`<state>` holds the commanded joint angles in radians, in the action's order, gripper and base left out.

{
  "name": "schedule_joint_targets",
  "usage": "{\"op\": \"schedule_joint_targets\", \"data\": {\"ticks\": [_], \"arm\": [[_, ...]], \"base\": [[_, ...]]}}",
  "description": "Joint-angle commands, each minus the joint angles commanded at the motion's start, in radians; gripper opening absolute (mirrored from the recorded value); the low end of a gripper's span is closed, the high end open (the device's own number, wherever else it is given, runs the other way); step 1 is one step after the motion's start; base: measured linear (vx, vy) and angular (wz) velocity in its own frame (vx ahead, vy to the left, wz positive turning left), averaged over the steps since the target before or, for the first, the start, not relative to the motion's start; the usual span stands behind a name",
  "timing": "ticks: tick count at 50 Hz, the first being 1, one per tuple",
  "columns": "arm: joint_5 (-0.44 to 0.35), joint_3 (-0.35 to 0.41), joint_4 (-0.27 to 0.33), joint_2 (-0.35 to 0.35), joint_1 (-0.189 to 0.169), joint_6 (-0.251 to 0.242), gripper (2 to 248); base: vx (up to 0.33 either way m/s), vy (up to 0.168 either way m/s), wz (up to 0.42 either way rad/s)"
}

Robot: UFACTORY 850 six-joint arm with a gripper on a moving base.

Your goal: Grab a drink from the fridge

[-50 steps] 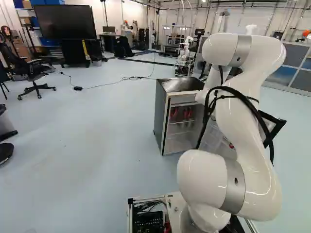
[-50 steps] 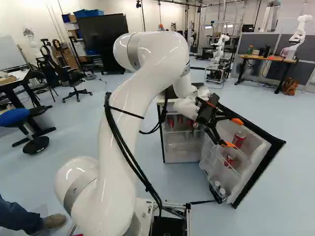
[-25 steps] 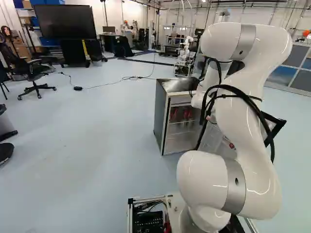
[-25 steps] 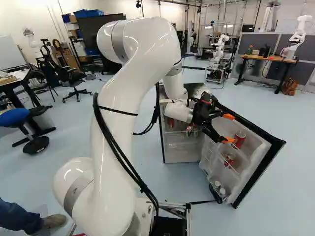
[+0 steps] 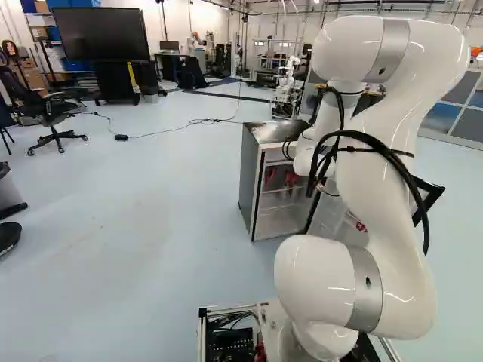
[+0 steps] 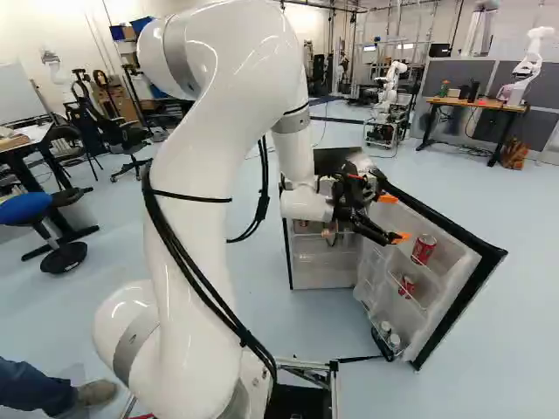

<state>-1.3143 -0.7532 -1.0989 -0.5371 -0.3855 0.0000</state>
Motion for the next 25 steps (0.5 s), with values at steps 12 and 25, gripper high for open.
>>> {"op": "schedule_joint_targets", "data": {"ticks": [12, 25], "arm": [[0.000, 0.053, 0.127, 0.036, -0.015, 0.000, 247], [0.000, 0.109, 0.263, 0.074, -0.034, 0.000, 247]], "base": [[0.000, 0.000, 0.000], [0.000, 0.000, 0.000]]}}
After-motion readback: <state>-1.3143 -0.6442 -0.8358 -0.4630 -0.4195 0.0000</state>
